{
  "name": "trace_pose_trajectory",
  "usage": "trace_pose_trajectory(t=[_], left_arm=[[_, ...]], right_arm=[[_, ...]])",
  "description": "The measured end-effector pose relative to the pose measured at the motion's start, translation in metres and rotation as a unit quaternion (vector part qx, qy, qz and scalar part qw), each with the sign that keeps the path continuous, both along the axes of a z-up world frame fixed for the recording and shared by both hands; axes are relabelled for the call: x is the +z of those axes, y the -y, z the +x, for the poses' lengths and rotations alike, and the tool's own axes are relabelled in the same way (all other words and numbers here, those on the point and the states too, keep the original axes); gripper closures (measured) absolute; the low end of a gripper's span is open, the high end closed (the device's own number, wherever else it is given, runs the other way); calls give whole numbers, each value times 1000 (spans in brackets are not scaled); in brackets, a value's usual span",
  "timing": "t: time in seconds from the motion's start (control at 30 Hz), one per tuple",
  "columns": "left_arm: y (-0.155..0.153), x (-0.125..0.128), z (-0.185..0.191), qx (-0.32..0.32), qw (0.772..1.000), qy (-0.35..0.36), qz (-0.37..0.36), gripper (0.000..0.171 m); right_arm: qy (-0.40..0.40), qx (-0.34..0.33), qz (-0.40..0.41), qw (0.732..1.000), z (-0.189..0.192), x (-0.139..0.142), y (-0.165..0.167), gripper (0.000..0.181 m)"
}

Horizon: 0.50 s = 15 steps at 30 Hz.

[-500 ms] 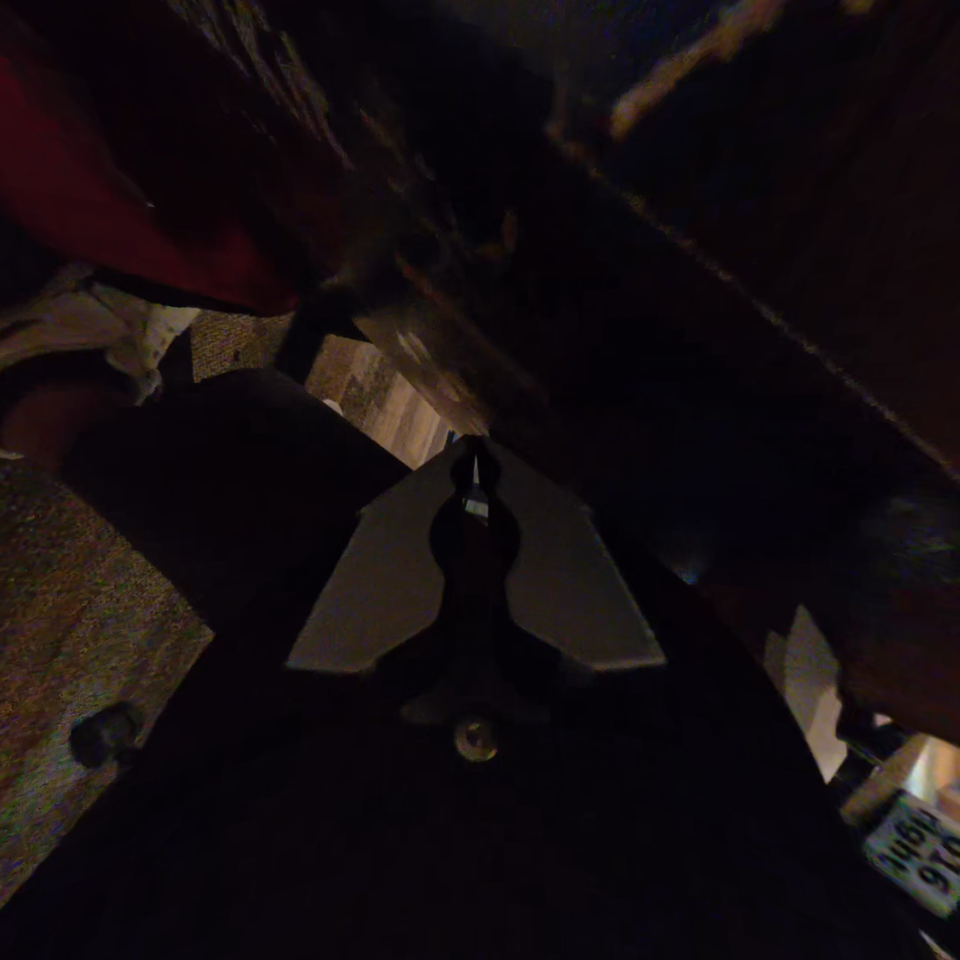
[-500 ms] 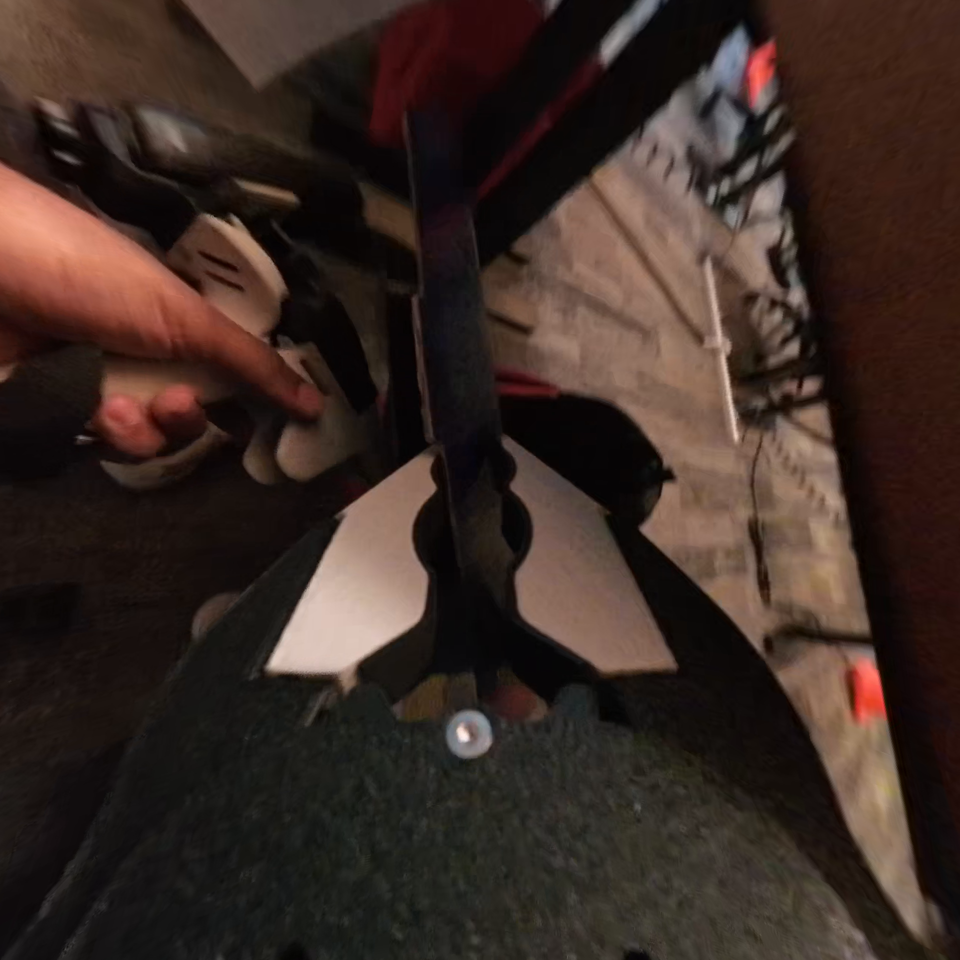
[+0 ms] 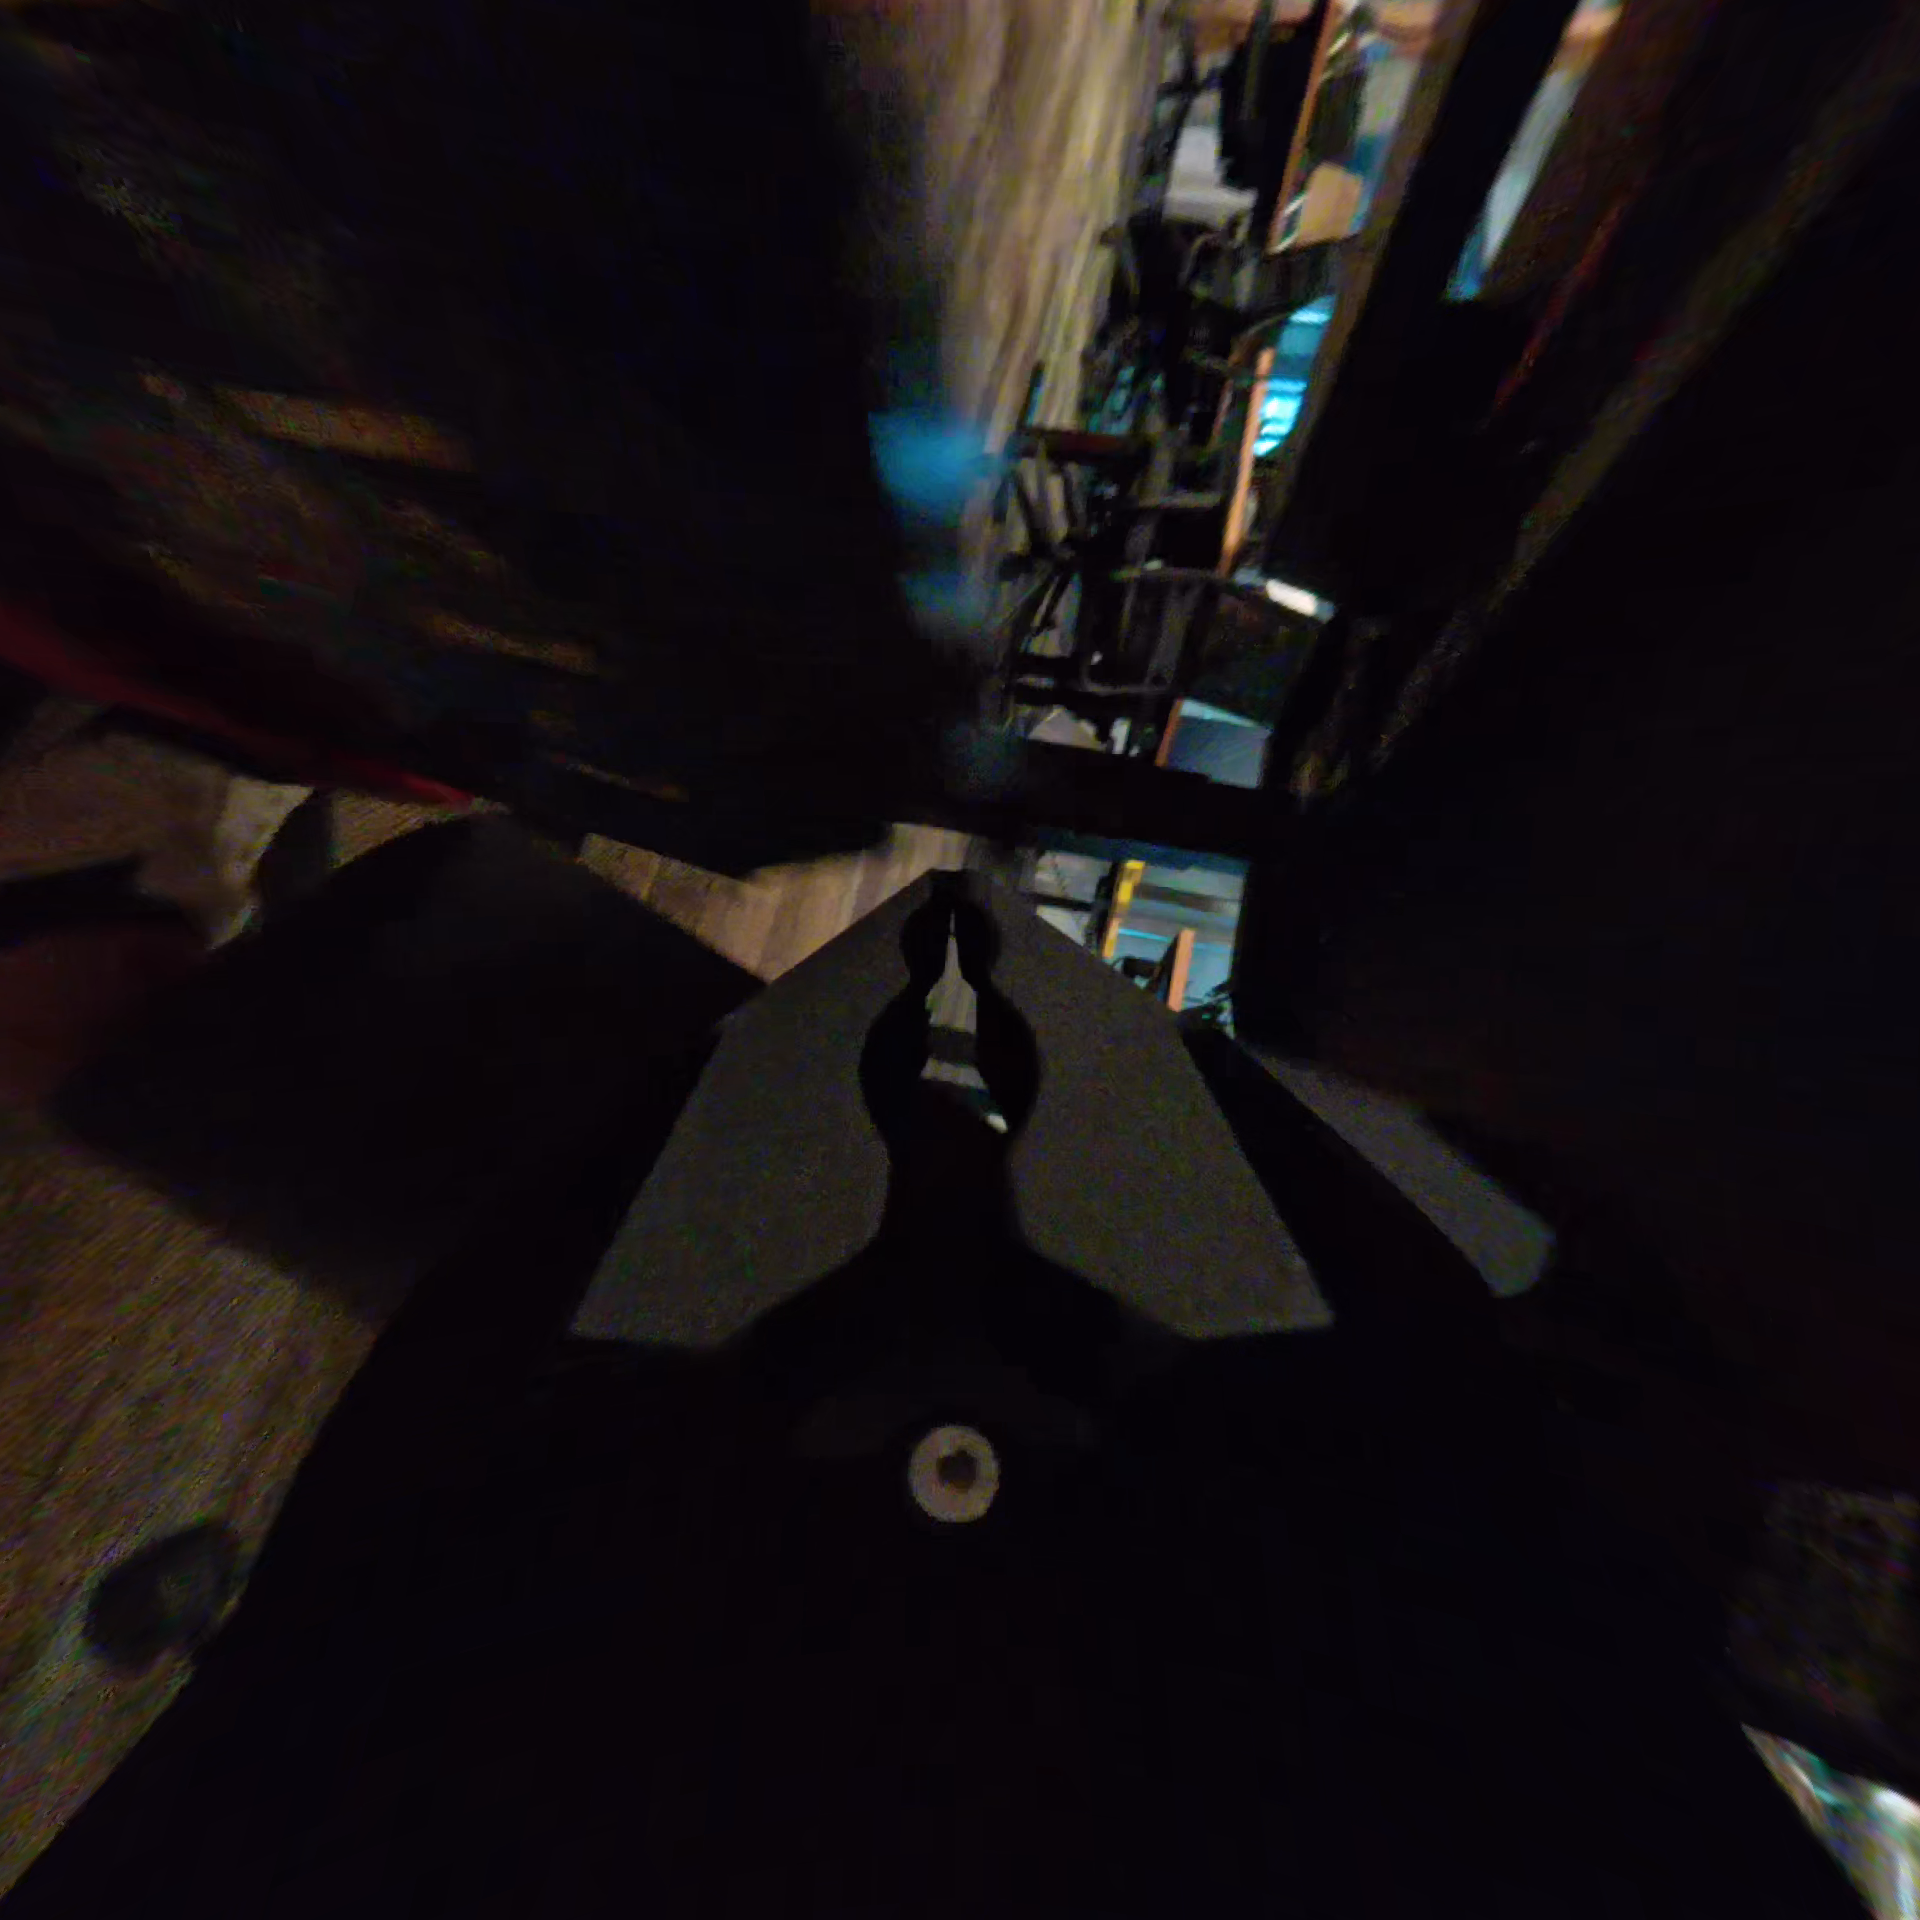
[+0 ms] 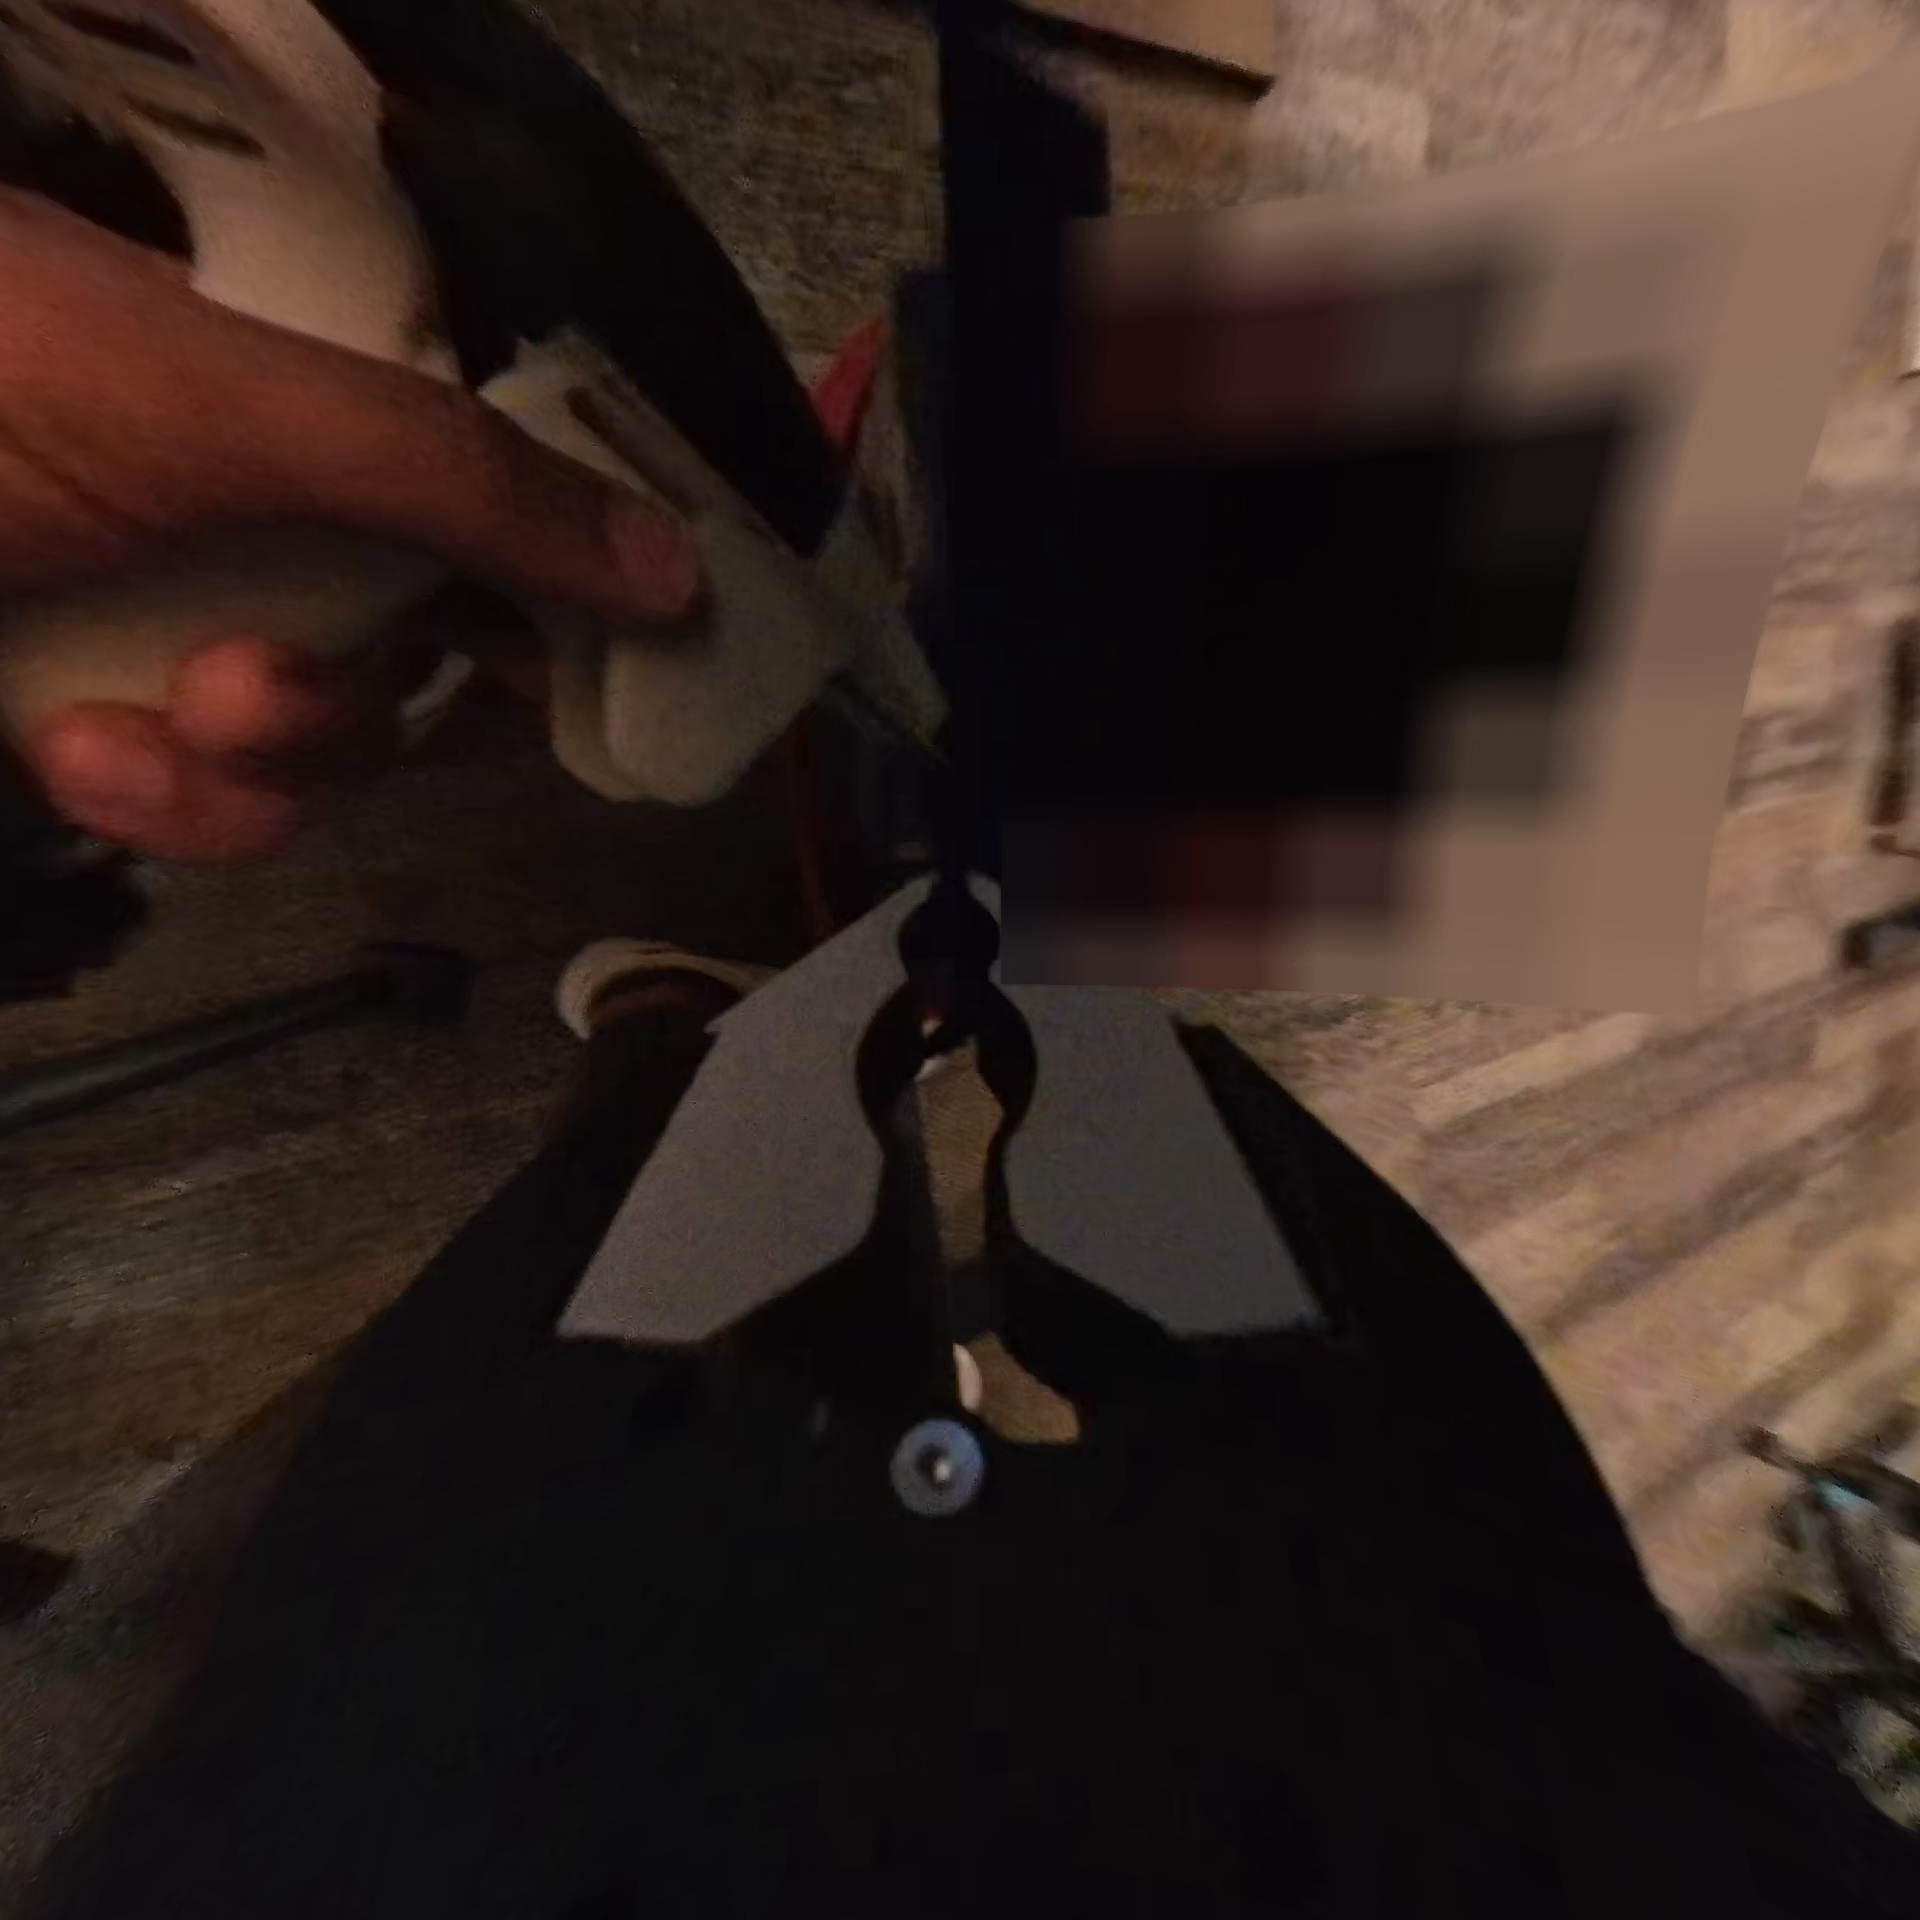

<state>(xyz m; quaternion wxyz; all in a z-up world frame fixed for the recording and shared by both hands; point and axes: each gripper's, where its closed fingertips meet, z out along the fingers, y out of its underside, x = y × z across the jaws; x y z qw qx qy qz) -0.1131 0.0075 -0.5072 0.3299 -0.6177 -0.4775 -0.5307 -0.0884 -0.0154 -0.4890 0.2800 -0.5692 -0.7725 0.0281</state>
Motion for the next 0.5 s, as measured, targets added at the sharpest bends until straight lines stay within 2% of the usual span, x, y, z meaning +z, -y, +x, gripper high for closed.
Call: trace_pose_trajectory(t=[0.03,0.1,0.17,0.23,0.3,0.37,0.4,0.5], left_arm=[[-6,6,-2,7,1000,-4,6,171],[-11,8,-3,7,1000,-21,8,171],[-11,0,-1,-4,1000,-31,-1,171],[-9,-13,-1,-2,1000,-5,-17,171],[-9,-19,-7,19,999,29,-30,171],[-7,-14,-10,26,998,36,-35,171],[-6,-9,-11,24,999,33,-35,171],[2,12,-7,5,999,22,-30,171]], right_arm=[[-16,-4,-31,999,-5,0,1,181],[-23,0,-14,1000,-5,11,-10,181],[-35,4,3,999,-6,19,-17,181],[-24,-8,36,999,-2,19,-32,181],[-24,-13,31,999,2,29,-38,176],[-17,-3,20,1000,7,32,-32,153],[-13,12,29,999,9,30,-28,148],[6,86,121,989,19,37,-17,147]])
